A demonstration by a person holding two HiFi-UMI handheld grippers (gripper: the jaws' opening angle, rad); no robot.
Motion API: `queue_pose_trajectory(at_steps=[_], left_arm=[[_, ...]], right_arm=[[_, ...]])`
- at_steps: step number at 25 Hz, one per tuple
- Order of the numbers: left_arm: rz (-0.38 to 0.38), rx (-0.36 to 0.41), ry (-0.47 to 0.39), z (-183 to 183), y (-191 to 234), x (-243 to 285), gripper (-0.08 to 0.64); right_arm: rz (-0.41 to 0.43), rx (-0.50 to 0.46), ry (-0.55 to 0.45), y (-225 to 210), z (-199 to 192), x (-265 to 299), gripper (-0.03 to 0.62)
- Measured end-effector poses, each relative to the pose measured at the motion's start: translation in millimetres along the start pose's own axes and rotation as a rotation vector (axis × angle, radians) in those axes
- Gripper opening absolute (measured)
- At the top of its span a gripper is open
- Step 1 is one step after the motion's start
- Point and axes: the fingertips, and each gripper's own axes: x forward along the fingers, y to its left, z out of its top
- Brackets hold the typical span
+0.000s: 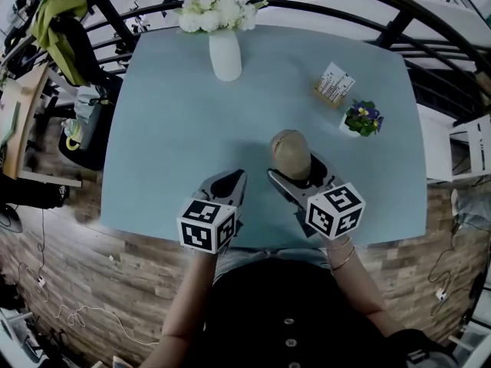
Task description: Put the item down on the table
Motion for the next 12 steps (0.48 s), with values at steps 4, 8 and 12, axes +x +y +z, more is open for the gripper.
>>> queue_pose_trajectory(at_steps=[4, 8, 12], left_arm=[[-0.029, 0.013, 0.018, 1, 7, 4, 0.018], [-0.059, 0.027, 0.025, 3, 14, 9, 0.018], [-0.096, 0.053, 0.046, 2, 15, 17, 0.018]], right_arm=[[-0.018, 0.007, -0.012, 4, 3, 9, 0.410], [-0.041, 0.010, -0.013, 5, 1, 18, 0.410], [-0.076, 0.022, -0.014, 0, -3, 23, 0.410]])
